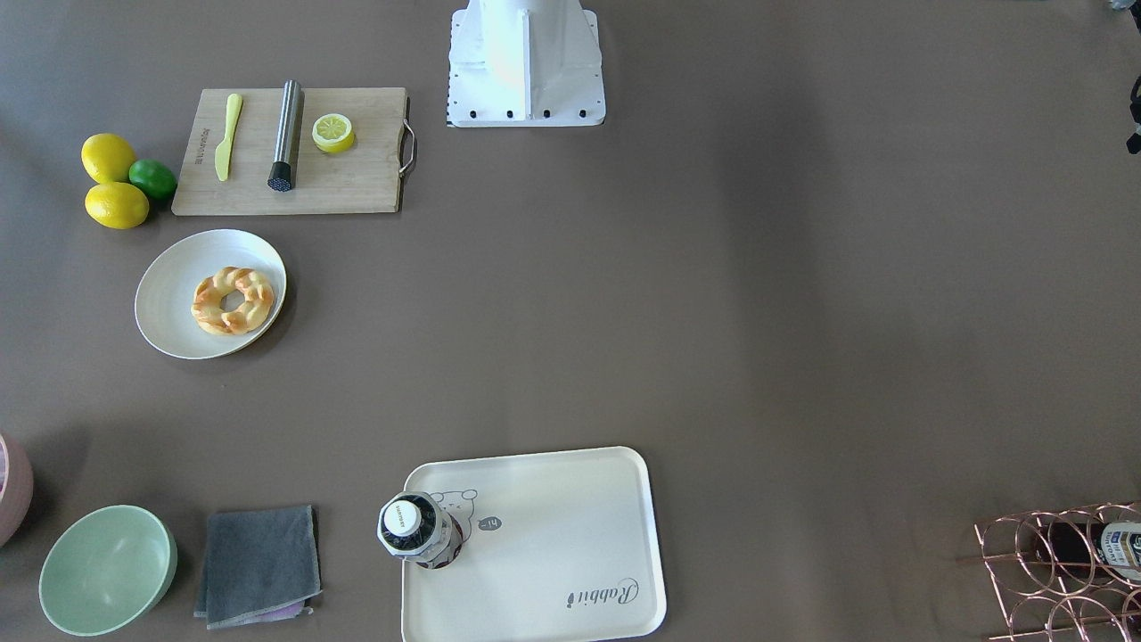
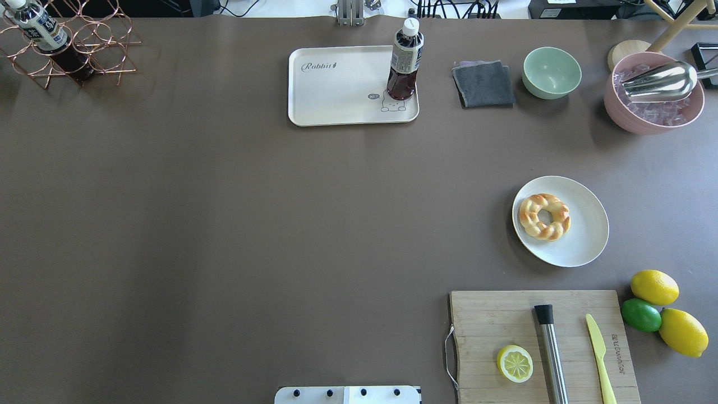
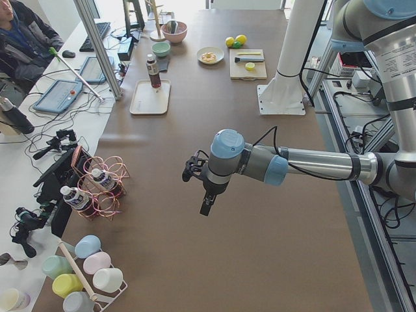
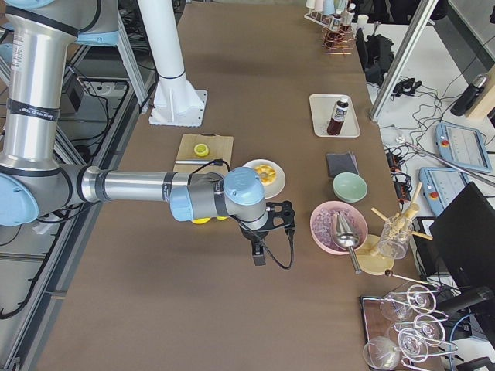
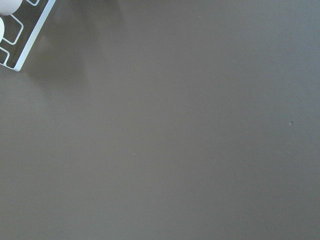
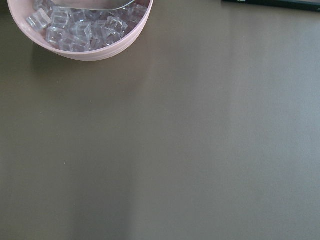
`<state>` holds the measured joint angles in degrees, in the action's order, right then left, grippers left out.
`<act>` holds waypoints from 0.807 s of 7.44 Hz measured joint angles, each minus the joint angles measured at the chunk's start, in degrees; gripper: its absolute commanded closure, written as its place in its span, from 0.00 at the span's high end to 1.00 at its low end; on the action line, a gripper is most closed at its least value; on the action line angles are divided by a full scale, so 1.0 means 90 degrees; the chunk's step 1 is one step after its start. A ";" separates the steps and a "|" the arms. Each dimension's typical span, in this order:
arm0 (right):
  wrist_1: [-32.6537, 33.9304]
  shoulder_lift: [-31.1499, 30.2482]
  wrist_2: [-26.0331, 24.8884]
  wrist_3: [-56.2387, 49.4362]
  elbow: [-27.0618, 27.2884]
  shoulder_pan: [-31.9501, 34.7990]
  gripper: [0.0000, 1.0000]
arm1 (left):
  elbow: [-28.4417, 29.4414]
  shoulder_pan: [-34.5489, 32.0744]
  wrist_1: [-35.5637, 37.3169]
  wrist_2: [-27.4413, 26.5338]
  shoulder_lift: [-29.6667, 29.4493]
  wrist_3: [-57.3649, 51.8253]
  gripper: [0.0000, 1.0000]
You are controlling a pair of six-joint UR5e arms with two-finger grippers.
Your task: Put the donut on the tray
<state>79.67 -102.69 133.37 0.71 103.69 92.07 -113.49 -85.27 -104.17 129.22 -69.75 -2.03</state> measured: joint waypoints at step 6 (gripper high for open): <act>0.0007 0.0019 -0.0004 -0.0001 -0.0016 -0.0005 1.00 | 0.0078 -0.0012 -0.0067 -0.0055 0.0119 -0.0010 0.98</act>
<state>79.74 -102.53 133.33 0.70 103.55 92.02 -112.79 -85.39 -104.78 128.72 -68.68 -2.12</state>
